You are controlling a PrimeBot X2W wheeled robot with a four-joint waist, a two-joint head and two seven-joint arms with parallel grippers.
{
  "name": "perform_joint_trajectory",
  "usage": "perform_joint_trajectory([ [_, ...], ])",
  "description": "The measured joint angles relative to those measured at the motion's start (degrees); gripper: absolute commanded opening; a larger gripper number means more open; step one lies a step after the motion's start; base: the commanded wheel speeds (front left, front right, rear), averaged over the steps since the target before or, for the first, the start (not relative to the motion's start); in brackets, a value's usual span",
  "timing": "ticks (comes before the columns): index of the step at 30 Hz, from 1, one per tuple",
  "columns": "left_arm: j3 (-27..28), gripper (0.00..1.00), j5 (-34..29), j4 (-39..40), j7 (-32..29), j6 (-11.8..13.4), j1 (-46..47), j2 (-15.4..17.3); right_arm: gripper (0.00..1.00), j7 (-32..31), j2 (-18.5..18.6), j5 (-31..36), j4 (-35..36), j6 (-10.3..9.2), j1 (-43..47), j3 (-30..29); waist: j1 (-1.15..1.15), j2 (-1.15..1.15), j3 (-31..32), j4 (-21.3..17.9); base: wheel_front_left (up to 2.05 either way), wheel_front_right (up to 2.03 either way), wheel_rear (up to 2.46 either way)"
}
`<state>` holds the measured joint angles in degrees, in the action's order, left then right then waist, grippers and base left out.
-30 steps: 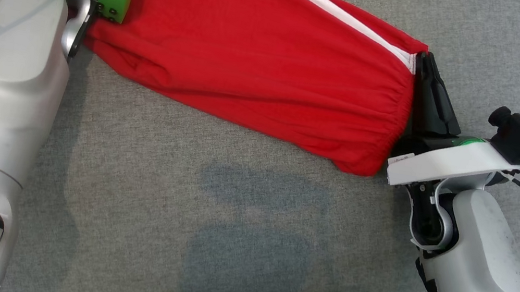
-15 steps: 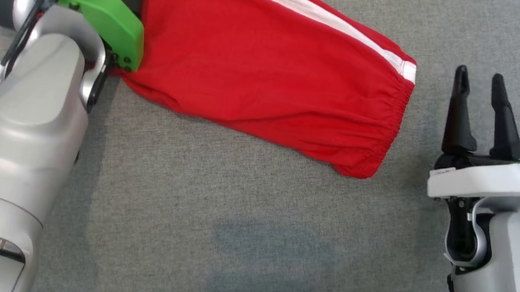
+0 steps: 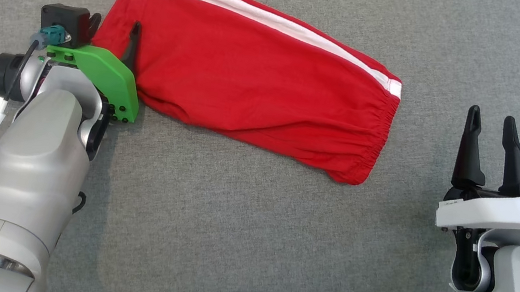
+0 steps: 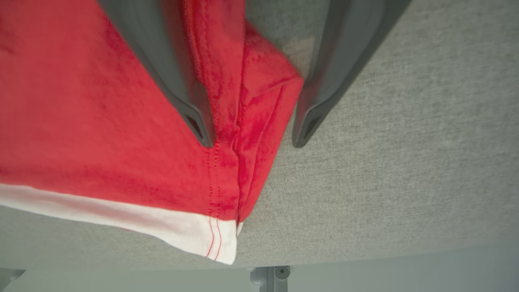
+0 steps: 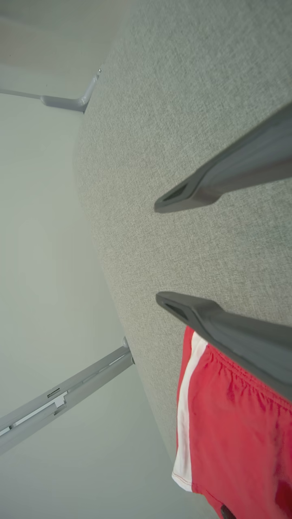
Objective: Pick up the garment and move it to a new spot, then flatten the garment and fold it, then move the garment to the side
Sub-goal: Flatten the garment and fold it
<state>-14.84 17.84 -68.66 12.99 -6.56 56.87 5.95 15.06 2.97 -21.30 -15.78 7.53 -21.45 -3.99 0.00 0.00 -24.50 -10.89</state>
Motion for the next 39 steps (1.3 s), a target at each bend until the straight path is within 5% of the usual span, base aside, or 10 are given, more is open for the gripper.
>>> perform_joint_trajectory([
  [3,-0.3,1.00,0.6,-1.1,-1.9,-0.3,0.0,-0.4,1.00,0.0,0.0,-0.1,-0.4,0.00,0.2,0.3,0.00,0.00,0.5,-0.1,0.00,0.00,0.00],
  [4,-0.4,0.88,0.7,-1.4,-2.0,-0.3,0.0,-0.4,1.00,0.0,0.0,-0.3,-0.5,0.00,0.2,0.5,0.00,0.00,0.7,-0.2,0.00,0.00,0.00],
  [6,-0.6,0.00,0.7,-1.9,-2.3,-0.4,-0.1,-0.3,1.00,0.0,0.0,-0.5,-0.7,0.00,0.2,0.9,0.00,0.00,1.1,-0.3,0.00,0.00,0.00],
  [18,0.6,0.00,4.2,-1.5,1.7,0.3,-9.4,-1.8,1.00,0.0,-0.1,-0.8,-2.5,0.00,4.9,1.1,0.00,0.00,7.6,1.1,0.00,0.00,0.00],
  [31,1.2,0.00,4.1,11.0,2.1,3.4,-25.9,-2.9,1.00,0.0,-0.1,0.0,-4.3,0.00,9.5,1.4,0.00,0.00,14.3,7.9,0.00,0.00,0.00],
  [32,1.3,0.16,3.9,12.0,2.1,3.6,-26.8,-2.9,1.00,0.0,-0.1,0.0,-4.4,0.00,9.5,1.5,0.00,0.00,14.6,8.4,0.00,0.00,0.00],
  [33,1.3,0.64,3.7,13.2,2.1,4.1,-27.6,-3.0,1.00,0.0,-0.1,0.0,-4.4,0.00,9.5,1.6,0.00,0.00,14.8,8.8,0.00,0.00,0.00],
  [34,1.4,0.64,3.5,14.4,2.1,4.4,-28.4,-3.0,1.00,0.0,-0.1,0.0,-4.5,0.00,9.5,1.7,0.00,0.00,15.1,9.1,0.00,0.00,0.00],
  [35,1.4,1.00,3.3,15.2,2.1,4.6,-29.0,-3.0,1.00,0.0,-0.1,-0.1,-4.6,0.00,9.5,1.9,0.00,0.00,15.2,9.5,0.00,0.00,0.00],
  [39,1.9,1.00,2.2,19.8,2.1,5.6,-31.0,-3.0,1.00,0.0,-0.1,-0.5,-5.0,0.00,9.4,3.5,0.00,0.00,15.5,10.9,0.00,0.00,0.00],
])
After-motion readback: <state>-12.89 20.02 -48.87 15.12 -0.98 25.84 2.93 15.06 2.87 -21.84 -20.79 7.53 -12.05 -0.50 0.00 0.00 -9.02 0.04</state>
